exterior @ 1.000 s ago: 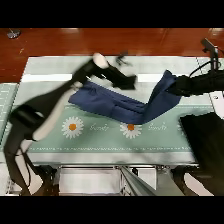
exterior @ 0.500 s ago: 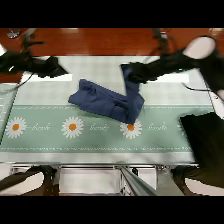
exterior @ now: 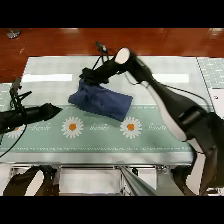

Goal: Fold the shirts.

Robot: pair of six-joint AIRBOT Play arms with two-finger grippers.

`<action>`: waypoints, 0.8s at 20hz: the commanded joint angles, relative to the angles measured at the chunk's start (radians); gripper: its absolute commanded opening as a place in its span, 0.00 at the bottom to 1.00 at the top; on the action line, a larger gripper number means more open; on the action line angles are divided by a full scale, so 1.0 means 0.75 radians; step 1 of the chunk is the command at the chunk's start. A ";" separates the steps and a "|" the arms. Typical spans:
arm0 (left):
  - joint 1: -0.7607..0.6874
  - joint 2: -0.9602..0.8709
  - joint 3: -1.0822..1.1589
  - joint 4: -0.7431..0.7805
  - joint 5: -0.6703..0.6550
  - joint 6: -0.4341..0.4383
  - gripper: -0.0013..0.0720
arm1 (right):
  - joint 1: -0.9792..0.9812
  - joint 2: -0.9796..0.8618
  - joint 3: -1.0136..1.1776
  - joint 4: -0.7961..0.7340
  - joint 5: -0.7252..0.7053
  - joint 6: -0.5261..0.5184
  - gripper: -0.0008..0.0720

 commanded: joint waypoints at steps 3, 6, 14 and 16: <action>0.007 -0.013 -0.063 -0.002 0.145 0.008 0.06 | 0.006 -0.124 0.070 0.175 -0.038 -0.114 0.88; 0.006 -0.046 -0.063 -0.001 0.150 0.009 0.06 | -0.192 0.011 0.070 0.154 0.228 -0.132 0.87; 0.006 -0.049 -0.065 -0.001 0.160 0.009 0.06 | -0.678 1.004 -1.240 -0.470 0.129 -0.033 0.87; 0.006 -0.049 -0.067 -0.002 0.164 0.008 0.06 | -0.660 1.171 -1.709 -0.141 -0.251 -0.054 0.87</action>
